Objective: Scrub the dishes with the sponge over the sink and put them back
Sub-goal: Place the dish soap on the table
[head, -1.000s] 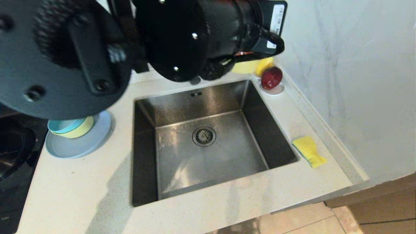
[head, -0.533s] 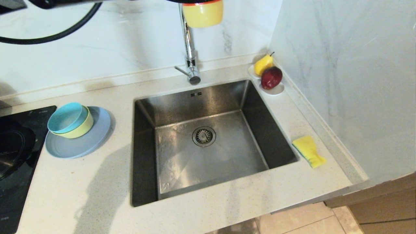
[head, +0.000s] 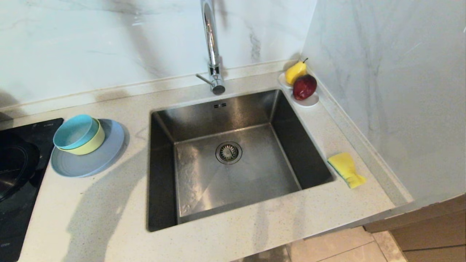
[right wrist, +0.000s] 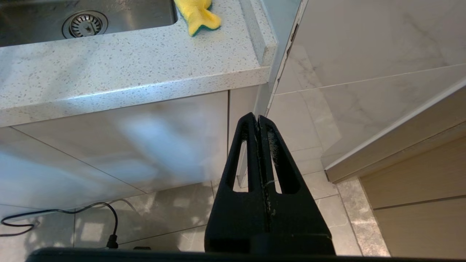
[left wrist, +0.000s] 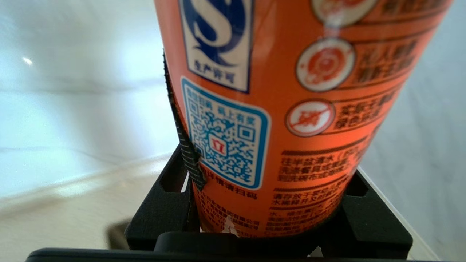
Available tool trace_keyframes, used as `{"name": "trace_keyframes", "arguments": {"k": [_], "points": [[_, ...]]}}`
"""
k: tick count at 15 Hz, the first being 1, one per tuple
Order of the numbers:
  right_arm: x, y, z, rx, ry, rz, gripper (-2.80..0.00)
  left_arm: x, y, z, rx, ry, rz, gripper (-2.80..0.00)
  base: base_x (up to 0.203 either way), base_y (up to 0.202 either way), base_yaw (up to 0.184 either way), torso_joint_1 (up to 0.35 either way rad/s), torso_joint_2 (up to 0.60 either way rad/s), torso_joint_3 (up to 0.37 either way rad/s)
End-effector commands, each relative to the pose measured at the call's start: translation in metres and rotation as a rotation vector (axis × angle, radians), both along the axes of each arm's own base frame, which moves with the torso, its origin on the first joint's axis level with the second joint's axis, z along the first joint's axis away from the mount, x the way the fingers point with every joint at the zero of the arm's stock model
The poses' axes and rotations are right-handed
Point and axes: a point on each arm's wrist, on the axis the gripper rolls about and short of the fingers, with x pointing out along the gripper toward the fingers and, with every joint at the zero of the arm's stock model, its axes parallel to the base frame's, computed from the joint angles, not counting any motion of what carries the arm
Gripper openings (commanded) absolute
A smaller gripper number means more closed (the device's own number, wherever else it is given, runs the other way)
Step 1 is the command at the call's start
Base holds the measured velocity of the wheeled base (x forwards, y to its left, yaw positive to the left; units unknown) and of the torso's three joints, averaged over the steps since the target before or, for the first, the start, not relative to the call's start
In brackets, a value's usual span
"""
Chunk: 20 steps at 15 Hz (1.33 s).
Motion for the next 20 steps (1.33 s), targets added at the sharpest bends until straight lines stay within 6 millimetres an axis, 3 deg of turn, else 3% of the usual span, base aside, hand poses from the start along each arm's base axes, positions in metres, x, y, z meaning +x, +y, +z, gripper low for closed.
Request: {"name": "trace_keyframes", "arguments": {"k": [1, 4, 8, 12, 18, 20], "points": [[0.000, 0.000, 0.000, 0.000, -0.002, 0.000, -2.80, -0.006, 0.030, 0.008, -0.024, -0.034, 0.073, -2.80, 0.000, 0.000, 0.000, 0.000, 0.00, 0.000], [0.000, 0.000, 0.000, 0.000, -0.001, 0.000, -2.80, -0.001, 0.055, 0.007, -0.058, -0.029, 0.171, -2.80, 0.000, 0.000, 0.000, 0.000, 0.00, 0.000], [0.000, 0.000, 0.000, 0.000, 0.001, 0.000, -2.80, 0.012, 0.092, -0.009, -0.069, 0.019, 0.316, -2.80, 0.000, 0.000, 0.000, 0.000, 0.00, 0.000], [0.000, 0.000, 0.000, 0.000, -0.001, 0.000, -2.80, 0.038, 0.109, -0.044, -0.063, 0.106, 0.410, -2.80, 0.000, 0.000, 0.000, 0.000, 0.00, 0.000], [0.000, 0.000, 0.000, 0.000, 0.000, 0.000, -2.80, 0.091, 0.128, -0.118, -0.059, 0.204, 0.563, -2.80, 0.000, 0.000, 0.000, 0.000, 0.00, 0.000], [0.000, 0.000, 0.000, 0.000, -0.001, 0.001, -2.80, 0.104, 0.132, -0.135, -0.099, 0.223, 0.589, -2.80, 0.000, 0.000, 0.000, 0.000, 0.00, 0.000]]}}
